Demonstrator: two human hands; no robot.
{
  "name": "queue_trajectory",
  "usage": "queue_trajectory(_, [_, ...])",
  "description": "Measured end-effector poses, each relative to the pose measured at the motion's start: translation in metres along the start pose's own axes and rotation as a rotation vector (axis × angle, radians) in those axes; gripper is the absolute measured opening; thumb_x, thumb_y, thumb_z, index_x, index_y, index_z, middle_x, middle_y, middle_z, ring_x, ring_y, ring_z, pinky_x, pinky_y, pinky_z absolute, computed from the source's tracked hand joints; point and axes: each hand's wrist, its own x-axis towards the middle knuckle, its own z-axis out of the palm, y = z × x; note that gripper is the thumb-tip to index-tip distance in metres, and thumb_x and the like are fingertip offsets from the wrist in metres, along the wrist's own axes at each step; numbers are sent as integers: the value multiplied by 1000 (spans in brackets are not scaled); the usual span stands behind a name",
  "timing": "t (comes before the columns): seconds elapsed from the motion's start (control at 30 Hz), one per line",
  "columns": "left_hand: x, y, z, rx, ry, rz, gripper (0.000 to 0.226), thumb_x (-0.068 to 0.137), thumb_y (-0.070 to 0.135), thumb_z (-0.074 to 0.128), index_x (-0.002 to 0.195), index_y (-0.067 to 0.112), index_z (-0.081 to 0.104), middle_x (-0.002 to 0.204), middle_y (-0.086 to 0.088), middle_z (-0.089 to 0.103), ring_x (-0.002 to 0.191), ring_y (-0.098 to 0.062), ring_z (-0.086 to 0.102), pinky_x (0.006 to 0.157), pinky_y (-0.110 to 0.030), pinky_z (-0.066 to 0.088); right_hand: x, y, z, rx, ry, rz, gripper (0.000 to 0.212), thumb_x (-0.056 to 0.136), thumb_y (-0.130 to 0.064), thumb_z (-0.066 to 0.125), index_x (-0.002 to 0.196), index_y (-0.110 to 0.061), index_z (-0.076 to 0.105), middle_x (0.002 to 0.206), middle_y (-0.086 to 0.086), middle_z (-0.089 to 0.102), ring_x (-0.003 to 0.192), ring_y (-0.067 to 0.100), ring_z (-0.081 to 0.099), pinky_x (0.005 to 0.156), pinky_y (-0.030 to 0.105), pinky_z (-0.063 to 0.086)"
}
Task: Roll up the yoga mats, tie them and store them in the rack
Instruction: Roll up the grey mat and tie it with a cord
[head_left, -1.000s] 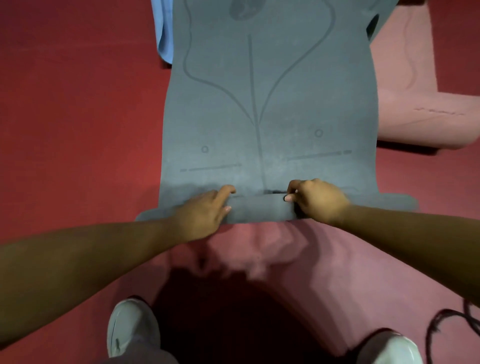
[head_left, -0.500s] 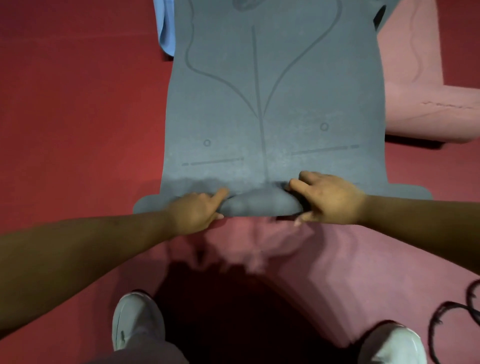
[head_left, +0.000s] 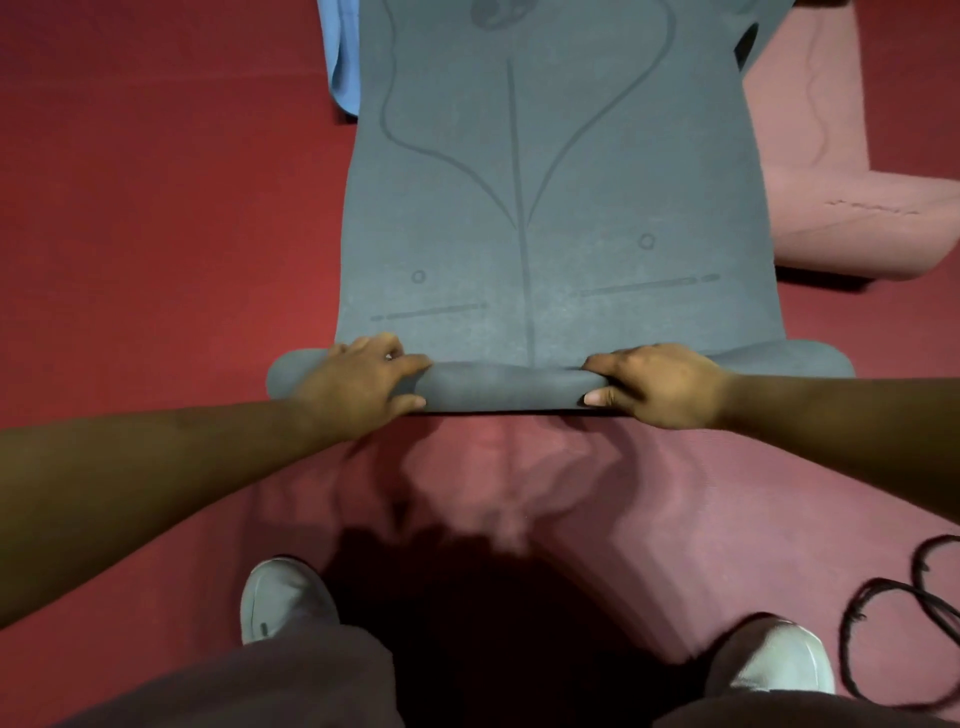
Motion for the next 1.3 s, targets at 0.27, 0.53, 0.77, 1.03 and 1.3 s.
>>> queue_trajectory(0.27, [1,20,20,139,-53,159,72,75,23,79,128,13,30,110,-18,61,93,-37,63,77,-46,52,-9,15,-1,143,74,98,32,90,-48,65,105,-20,62,90,-2,49,95,26,57,81,36,44])
queue_trajectory(0.53, [5,14,31,-156,-205,178,63,93,48,51,143,12,37,131,-11,56,119,-30,55,100,-36,44,-18,13,19,169,-63,87,28,100,-52,36,104,-24,36,77,-13,47,76,18,48,72,31,37])
queue_trajectory(0.77, [36,23,45,-167,-404,75,47,99,56,35,131,21,35,129,-9,59,113,-30,59,90,-34,44,11,36,42,424,-199,184,21,103,-40,43,85,-30,47,84,-6,57,85,19,56,84,37,44])
queue_trajectory(1.03, [40,27,102,-285,-484,-18,30,102,40,40,122,18,41,118,-6,59,106,-27,59,92,-40,45,22,41,85,486,-261,285,24,101,-20,51,78,-28,49,80,-6,54,77,16,51,66,22,39])
queue_trajectory(1.3, [40,28,110,-465,-456,-59,11,102,25,46,108,16,50,101,-7,60,95,-28,57,88,-39,44,41,36,84,271,-193,346,22,100,-25,52,111,-15,67,111,9,59,101,25,54,84,27,38])
